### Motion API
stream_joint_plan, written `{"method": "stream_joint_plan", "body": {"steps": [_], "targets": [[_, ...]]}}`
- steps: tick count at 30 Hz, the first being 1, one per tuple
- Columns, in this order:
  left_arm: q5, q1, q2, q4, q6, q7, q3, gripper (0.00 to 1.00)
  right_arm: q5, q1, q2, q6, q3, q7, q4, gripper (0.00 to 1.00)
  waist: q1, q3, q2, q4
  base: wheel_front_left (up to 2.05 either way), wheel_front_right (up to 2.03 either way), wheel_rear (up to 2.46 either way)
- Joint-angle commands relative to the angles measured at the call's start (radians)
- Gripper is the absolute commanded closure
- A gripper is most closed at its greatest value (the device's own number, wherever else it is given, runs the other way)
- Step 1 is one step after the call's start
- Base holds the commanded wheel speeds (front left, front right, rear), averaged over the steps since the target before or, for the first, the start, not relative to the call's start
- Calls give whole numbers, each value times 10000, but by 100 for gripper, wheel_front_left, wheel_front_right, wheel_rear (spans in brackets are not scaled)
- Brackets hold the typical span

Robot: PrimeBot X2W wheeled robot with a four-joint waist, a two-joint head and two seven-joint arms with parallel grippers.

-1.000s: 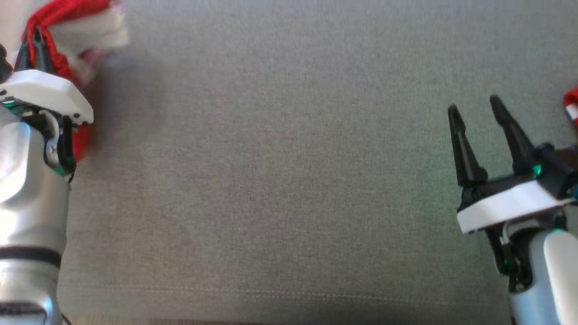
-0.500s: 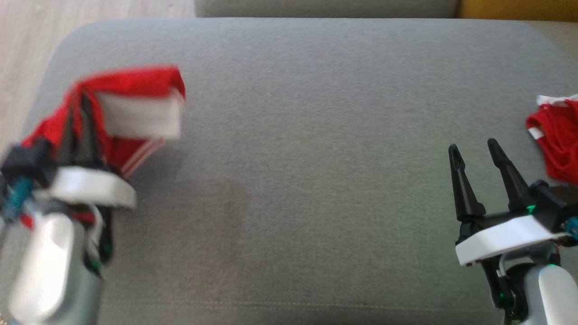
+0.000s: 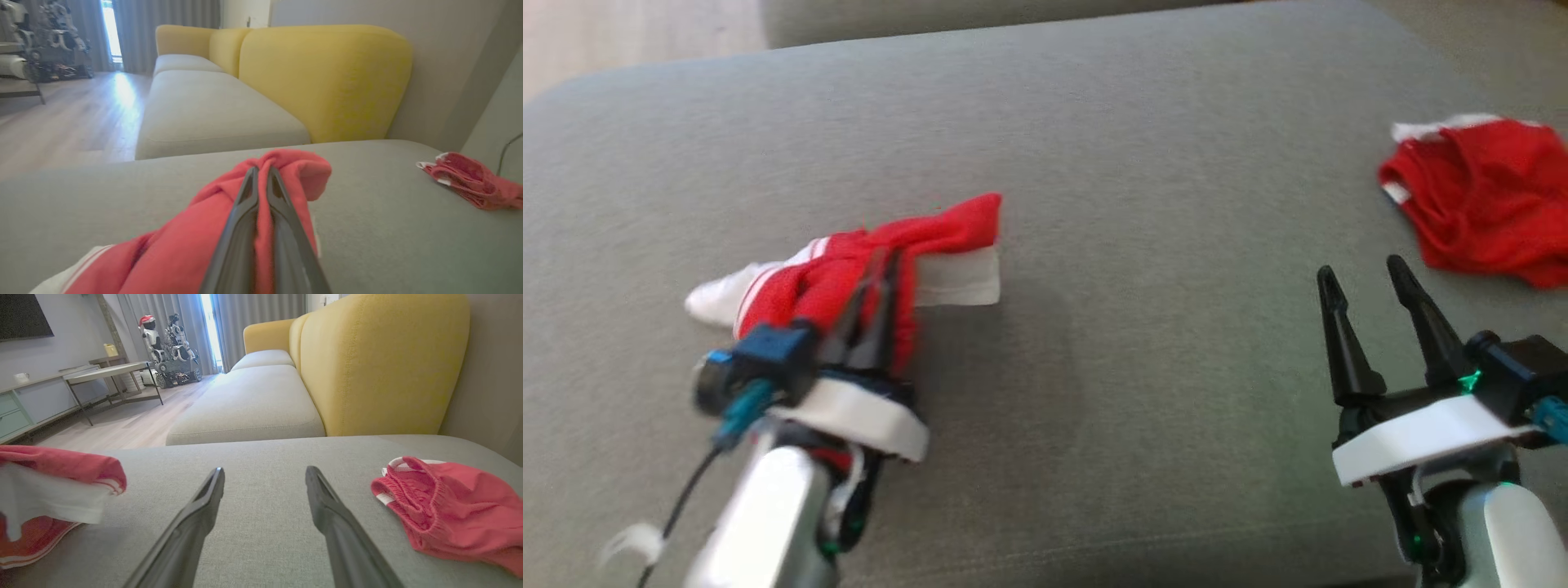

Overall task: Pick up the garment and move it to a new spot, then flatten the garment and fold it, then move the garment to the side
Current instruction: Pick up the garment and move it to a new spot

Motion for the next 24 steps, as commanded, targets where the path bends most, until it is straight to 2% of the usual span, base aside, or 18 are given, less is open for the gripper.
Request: {"method": "stream_joint_plan", "body": {"steps": [1, 5, 12, 18, 19, 20, 21, 24], "targets": [[83, -862, -55, -185, -156, 9, 146, 100, 103, -347, 11, 33, 252, -47, -367, 0, 0, 228, 0, -506, 0, 0, 0], [216, -1562, -486, 210, -461, 10, -434, 100, 194, -498, 43, 33, 416, -171, -284, 0, 0, 487, 0, -1221, 0, 0, 0], [402, -2552, -822, 786, -700, 28, -990, 100, 362, -586, 123, 33, 410, -480, -93, 0, 0, 871, 0, -2055, 0, 0, 0], [295, -2786, -963, 1983, -1013, 470, -1512, 100, 498, -625, 212, 33, 440, -746, 214, 0, 0, 1125, 0, -2419, 0, 0, 0], [244, -2807, -999, 2291, -1080, 513, -1638, 87, 513, -641, 238, 33, 434, -812, 310, 0, 0, 1138, 0, -2414, 0, 0, 0], [250, -2808, -1016, 2411, -1092, 528, -1716, 8, 514, -647, 250, 33, 423, -841, 354, 0, 0, 1127, 0, -2384, 0, 0, 0], [243, -2800, -1035, 2493, -1108, 517, -1791, 0, 517, -653, 261, 33, 416, -864, 395, 0, 0, 1102, 0, -2334, 0, 0, 0], [243, -2700, -1060, 2584, -1130, 373, -1947, 0, 515, -688, 280, 33, 468, -906, 485, 0, 0, 947, 0, -2152, 0, 0, 0]]}}
